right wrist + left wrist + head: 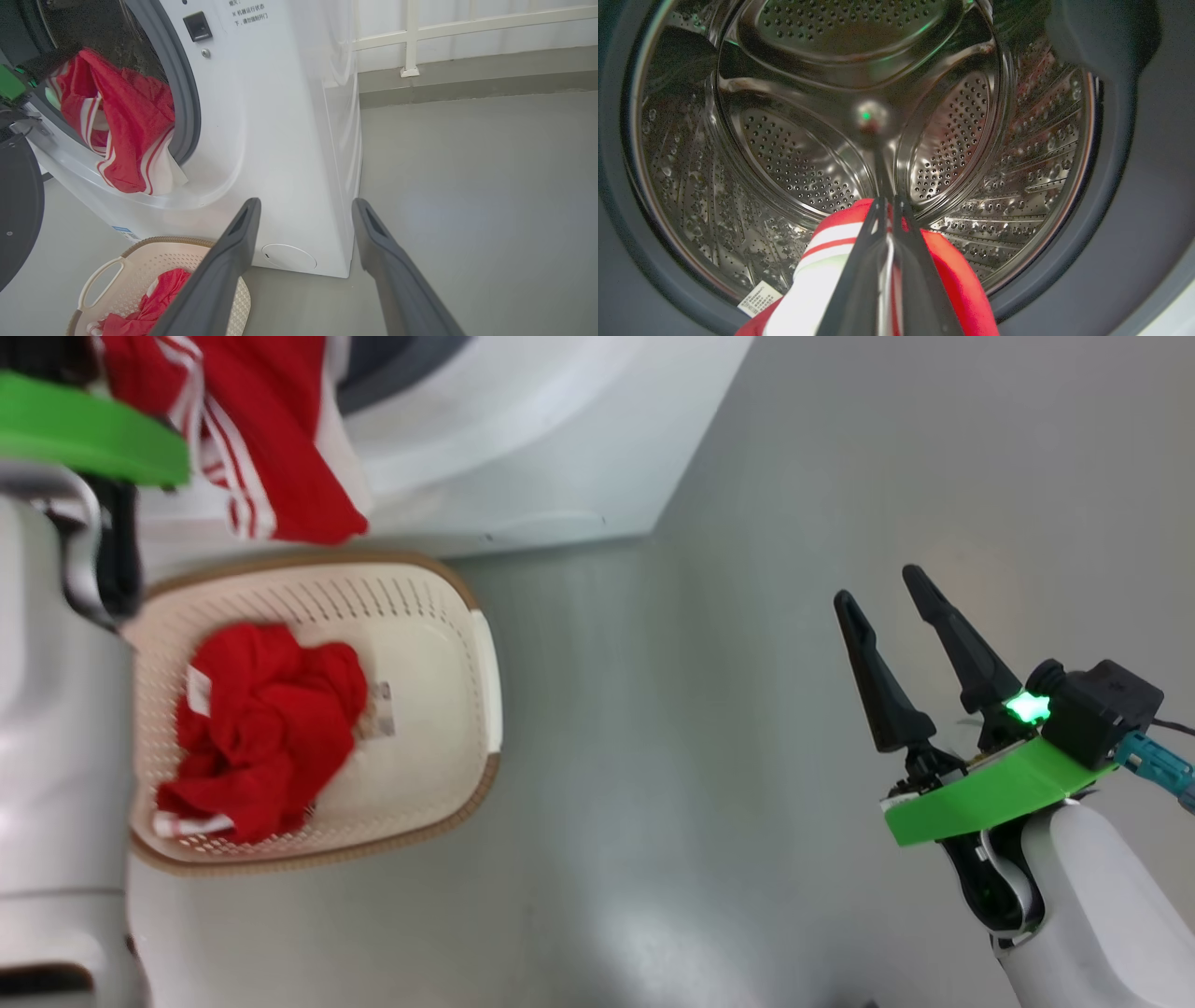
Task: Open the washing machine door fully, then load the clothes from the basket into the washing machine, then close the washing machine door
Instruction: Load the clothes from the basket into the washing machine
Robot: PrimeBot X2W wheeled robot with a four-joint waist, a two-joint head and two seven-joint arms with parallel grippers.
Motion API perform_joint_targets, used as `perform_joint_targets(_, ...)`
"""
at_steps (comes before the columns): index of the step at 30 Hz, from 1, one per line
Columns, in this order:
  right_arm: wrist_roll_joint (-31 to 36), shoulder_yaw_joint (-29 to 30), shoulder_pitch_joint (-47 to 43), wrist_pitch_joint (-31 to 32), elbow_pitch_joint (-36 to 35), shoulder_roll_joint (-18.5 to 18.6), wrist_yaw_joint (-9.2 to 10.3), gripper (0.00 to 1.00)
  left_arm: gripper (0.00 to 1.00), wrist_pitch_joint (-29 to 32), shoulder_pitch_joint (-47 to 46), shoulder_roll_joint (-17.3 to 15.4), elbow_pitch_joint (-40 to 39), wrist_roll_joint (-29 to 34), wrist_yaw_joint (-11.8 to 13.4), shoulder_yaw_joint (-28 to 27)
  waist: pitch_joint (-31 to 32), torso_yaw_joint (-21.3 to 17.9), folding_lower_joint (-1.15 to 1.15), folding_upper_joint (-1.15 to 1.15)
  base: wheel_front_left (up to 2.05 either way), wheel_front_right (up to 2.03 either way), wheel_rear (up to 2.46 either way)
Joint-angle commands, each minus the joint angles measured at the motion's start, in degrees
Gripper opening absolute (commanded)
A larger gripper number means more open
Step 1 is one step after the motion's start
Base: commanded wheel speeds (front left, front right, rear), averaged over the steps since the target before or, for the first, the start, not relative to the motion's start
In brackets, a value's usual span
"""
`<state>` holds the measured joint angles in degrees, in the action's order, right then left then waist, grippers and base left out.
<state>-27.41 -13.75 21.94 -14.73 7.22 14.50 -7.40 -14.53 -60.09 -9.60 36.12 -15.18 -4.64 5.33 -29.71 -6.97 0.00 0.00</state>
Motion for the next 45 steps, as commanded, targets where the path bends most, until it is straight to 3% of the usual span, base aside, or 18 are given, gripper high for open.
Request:
perform_joint_targets(1, 0.24, -0.78, -0.09, -0.27, -1.55, -0.15, -0.09, 1.0, 0.0, -0.4, -2.29, -3.03, -0.41, 0.99, -0.01, -1.21, -4.59, -2.08, 0.0, 0.0, 0.0, 0.0, 0.0)
perform_joint_targets(18, 0.47, -1.28, 3.36, -0.27, -2.9, -2.4, -0.09, 1.0, 0.0, -0.46, -19.64, -7.78, 14.81, 3.18, -0.6, 0.08, -13.79, -6.73, 0.0, 0.0, 0.0, 0.0, 0.0)
perform_joint_targets(27, 0.48, -0.51, 3.81, -0.27, -2.87, -3.1, -0.09, 1.0, 0.0, -0.46, -21.34, -7.15, 6.41, 4.93, 0.58, 0.16, -14.82, -7.38, 0.0, 0.0, 0.0, 0.0, 0.0)
perform_joint_targets(31, 0.72, -1.03, 3.85, -0.27, -2.76, -2.98, -0.09, 1.0, 0.0, -0.46, -19.22, -5.52, 6.89, 4.84, 1.42, 0.16, -14.07, -6.57, 0.0, 0.0, 0.0, 0.0, 0.0)
perform_joint_targets(32, 0.73, -1.1, 3.81, -0.27, -2.72, -2.85, -0.09, 1.0, 0.08, -0.46, -18.73, -5.07, 7.31, 4.67, 1.67, 0.07, -13.88, -6.29, 0.0, 0.0, 0.0, 0.0, 0.0)
perform_joint_targets(33, 0.76, -1.21, 3.81, -0.27, -2.66, -2.72, -0.09, 1.0, 0.49, -0.47, -18.21, -4.64, 8.17, 4.37, 1.79, -0.03, -13.68, -6.06, 0.0, 0.0, 0.0, 0.0, 0.0)
perform_joint_targets(34, 0.78, -1.29, 3.8, -0.27, -2.59, -2.57, -0.09, 1.0, 0.49, -0.45, -17.76, -4.2, 9.38, 4.02, 1.71, -0.02, -13.42, -5.79, 0.0, 0.0, 0.0, 0.0, 0.0)
perform_joint_targets(35, 0.79, -1.3, 3.78, -0.27, -2.57, -2.38, -0.09, 1.0, 1.0, -0.45, -17.5, -3.82, 10.29, 3.79, 1.62, 0.06, -13.18, -5.47, 0.0, 0.0, 0.0, 0.0, 0.0)
perform_joint_targets(45, 0.79, -1.62, 3.79, -0.27, -2.62, -1.26, -0.09, 1.0, 1.0, -0.46, -16.31, -2.86, 11.54, 3.29, 1.08, 0.13, -12.09, -3.69, 0.0, 0.0, 0.0, 0.0, 0.0)
